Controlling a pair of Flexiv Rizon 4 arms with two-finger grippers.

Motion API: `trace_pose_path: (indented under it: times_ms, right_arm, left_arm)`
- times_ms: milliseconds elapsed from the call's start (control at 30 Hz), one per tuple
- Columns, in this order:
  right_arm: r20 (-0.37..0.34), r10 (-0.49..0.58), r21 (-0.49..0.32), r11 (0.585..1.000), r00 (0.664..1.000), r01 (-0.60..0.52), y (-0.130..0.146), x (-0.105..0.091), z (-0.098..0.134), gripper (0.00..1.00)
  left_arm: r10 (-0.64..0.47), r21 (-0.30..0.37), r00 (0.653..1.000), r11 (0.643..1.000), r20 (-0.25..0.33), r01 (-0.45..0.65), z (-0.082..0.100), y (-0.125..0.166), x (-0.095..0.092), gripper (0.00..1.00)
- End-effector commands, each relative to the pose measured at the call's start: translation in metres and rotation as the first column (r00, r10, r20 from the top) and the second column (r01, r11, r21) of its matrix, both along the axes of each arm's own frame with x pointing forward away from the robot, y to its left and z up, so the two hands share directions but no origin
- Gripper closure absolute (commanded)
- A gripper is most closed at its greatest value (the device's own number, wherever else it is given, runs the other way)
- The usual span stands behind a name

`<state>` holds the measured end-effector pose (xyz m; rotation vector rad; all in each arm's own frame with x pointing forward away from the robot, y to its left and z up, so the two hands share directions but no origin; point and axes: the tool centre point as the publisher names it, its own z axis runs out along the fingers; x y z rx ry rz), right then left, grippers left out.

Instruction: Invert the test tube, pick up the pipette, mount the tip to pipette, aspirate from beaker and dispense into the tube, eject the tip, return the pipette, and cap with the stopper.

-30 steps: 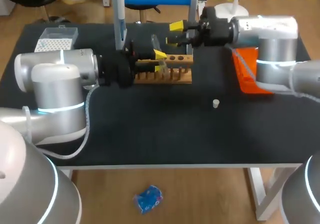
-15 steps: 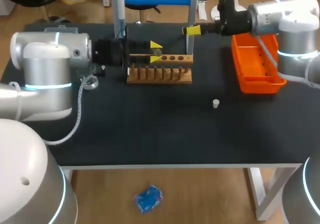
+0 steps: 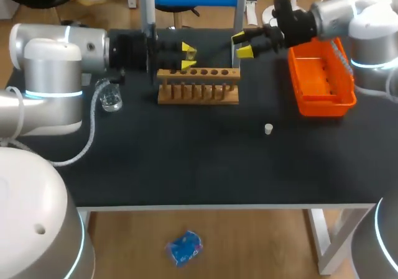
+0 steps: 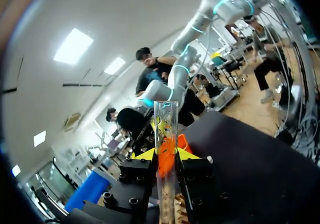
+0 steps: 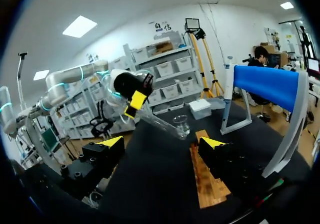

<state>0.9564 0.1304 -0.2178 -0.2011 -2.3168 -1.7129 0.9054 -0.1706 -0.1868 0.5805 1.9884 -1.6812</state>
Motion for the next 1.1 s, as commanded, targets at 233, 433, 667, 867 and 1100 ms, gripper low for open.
trace_pose_path:
  times_ms: [233, 433, 667, 867, 1100]
  right_arm:
    - [0.343, 0.147, -0.388, 0.922, 0.928, -0.003, -0.02, 0.001, -0.014, 0.0]
    - [0.361, 0.177, -0.428, 0.904, 0.916, -0.006, -0.03, 0.004, -0.035, 0.0]
    - [0.356, 0.18, -0.452, 0.892, 0.917, 0.0, -0.036, 0.011, -0.057, 0.0]
    - [0.324, 0.161, -0.443, 0.896, 0.932, -0.001, -0.034, 0.023, -0.076, 0.0]
    - [0.312, 0.163, -0.441, 0.897, 0.936, -0.009, -0.031, 0.029, -0.088, 0.0]
  left_arm:
    - [0.046, 0.028, 0.98, 0.999, -0.191, -0.041, 0.012, -0.015, 0.029, 1.0]
    - [0.044, -0.008, 0.97, 0.999, -0.241, -0.047, 0.005, -0.023, 0.041, 1.0]
    - [0.033, -0.008, 0.962, 0.999, -0.272, -0.037, -0.004, -0.034, 0.051, 1.0]
    - [0.02, -0.016, 0.959, 1.0, -0.281, -0.026, -0.006, -0.041, 0.056, 1.0]
    - [0.011, -0.025, 0.952, 0.999, -0.305, -0.019, -0.012, -0.045, 0.061, 1.0]
